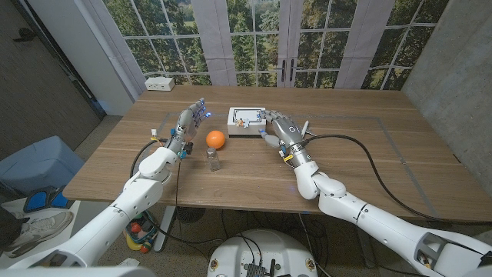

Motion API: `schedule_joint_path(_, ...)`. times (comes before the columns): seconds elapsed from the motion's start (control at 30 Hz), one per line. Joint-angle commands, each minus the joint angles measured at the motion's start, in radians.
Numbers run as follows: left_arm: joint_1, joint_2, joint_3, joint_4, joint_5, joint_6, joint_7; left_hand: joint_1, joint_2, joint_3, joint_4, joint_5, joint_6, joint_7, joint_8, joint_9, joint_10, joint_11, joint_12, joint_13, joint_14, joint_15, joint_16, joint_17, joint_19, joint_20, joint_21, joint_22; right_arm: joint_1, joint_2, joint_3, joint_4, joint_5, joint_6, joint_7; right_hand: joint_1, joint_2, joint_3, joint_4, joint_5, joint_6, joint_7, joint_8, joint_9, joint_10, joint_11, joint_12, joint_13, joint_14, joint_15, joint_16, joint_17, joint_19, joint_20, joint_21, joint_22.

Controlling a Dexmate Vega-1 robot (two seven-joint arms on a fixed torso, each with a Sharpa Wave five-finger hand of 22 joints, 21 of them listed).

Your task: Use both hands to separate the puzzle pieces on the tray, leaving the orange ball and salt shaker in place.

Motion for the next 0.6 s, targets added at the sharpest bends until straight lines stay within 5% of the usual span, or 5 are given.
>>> schedule_joint_path(0.03, 0.003, 0.004, -0.005, -0.002, -0.007, 0.003, 0.001, -0.015, 0.048, 0.000, -0.003, 0.004, 0.007, -0.006, -0.003, 0.003, 0.003, 0.000, 0.000, 0.003, -0.001, -0.041, 0.000, 0.002, 0.004, -0.041, -0.007, 0.001, 0.042, 0.012, -0.036, 0.059, -0.012, 0.003, 0.002, 0.010, 0.002, 0.000, 0.005, -0.003, 0.012, 0.000, 0.007, 0.002, 0.009, -0.001, 0.004, 0.002, 0.010, -0.151, 0.005, 0.003, 0.008, -0.001, 0.006, 0.002)
schedule_joint_path(0.6, 0.002, 0.004, -0.010, 0.003, -0.020, 0.014, -0.001, -0.019, 0.046, 0.000, -0.004, 0.004, 0.010, -0.004, -0.003, 0.003, 0.006, 0.001, 0.000, 0.003, 0.001, -0.040, 0.000, 0.002, 0.008, -0.039, -0.018, 0.002, 0.108, 0.053, -0.093, 0.180, -0.021, 0.052, -0.055, 0.035, -0.002, -0.011, 0.008, -0.005, 0.020, -0.007, 0.007, 0.003, 0.010, -0.007, 0.002, 0.006, 0.008, -0.158, 0.013, 0.012, 0.015, -0.007, 0.007, 0.002)
